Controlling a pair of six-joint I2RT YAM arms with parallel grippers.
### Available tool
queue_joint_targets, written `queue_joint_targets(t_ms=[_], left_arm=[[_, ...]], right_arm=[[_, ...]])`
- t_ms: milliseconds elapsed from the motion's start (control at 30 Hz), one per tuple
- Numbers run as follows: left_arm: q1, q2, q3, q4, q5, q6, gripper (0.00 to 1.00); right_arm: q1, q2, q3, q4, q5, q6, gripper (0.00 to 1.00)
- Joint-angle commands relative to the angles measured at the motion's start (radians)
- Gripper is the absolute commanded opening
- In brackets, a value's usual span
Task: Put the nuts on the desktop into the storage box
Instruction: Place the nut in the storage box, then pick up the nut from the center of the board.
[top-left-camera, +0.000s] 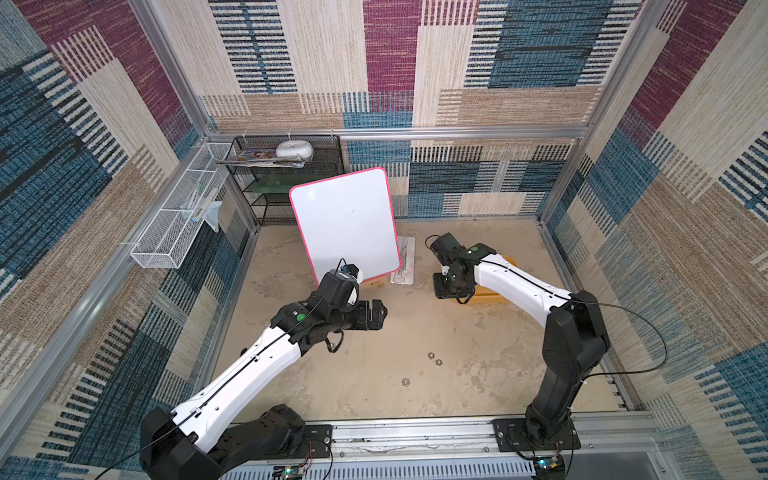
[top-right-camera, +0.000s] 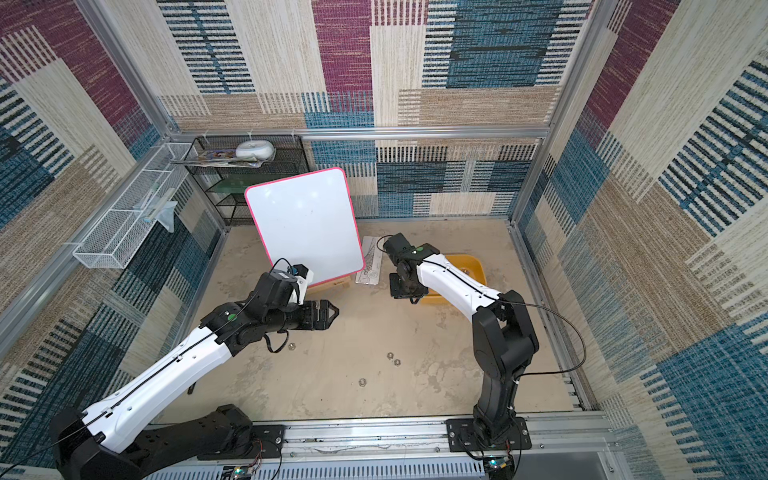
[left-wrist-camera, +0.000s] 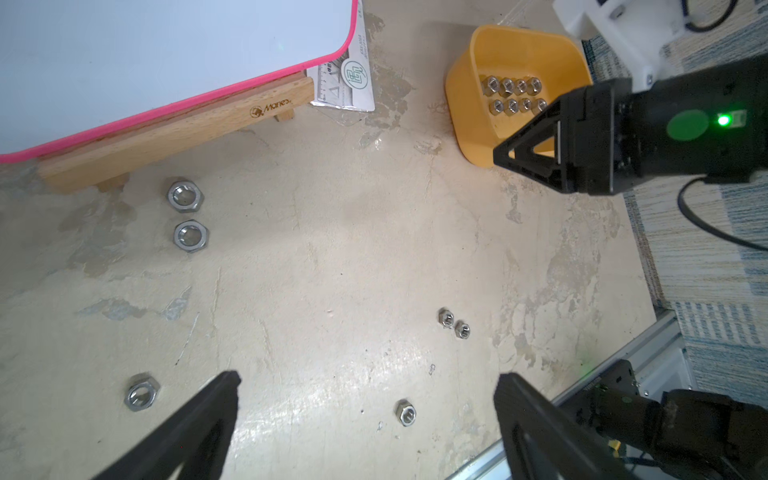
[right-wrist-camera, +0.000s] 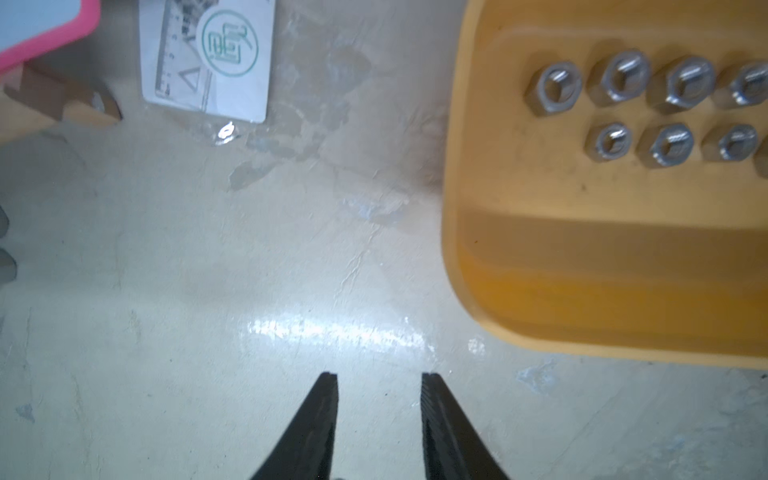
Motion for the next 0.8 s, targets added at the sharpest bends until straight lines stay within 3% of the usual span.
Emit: queue_joint_targets(t_ms=[0, 433, 767], left_arm=[[0.001, -0.030, -0.020, -0.024, -0.011, -0.010, 1.00], [0.001, -0.096, -0.075, -0.040, 0.041, -0.009, 1.00], [0.001, -0.093, -0.074, -0.040, 0.062, -0.004, 1.00]], right_arm=[[0.058, -0.017, -0.038, -0.008, -0.009, 0.083, 0.39], [0.253, -0.074, -0.251, 0.060, -0.040, 0.298, 0.40], [0.280, -0.089, -0.351, 0.115, -0.074, 0.361, 0.39]])
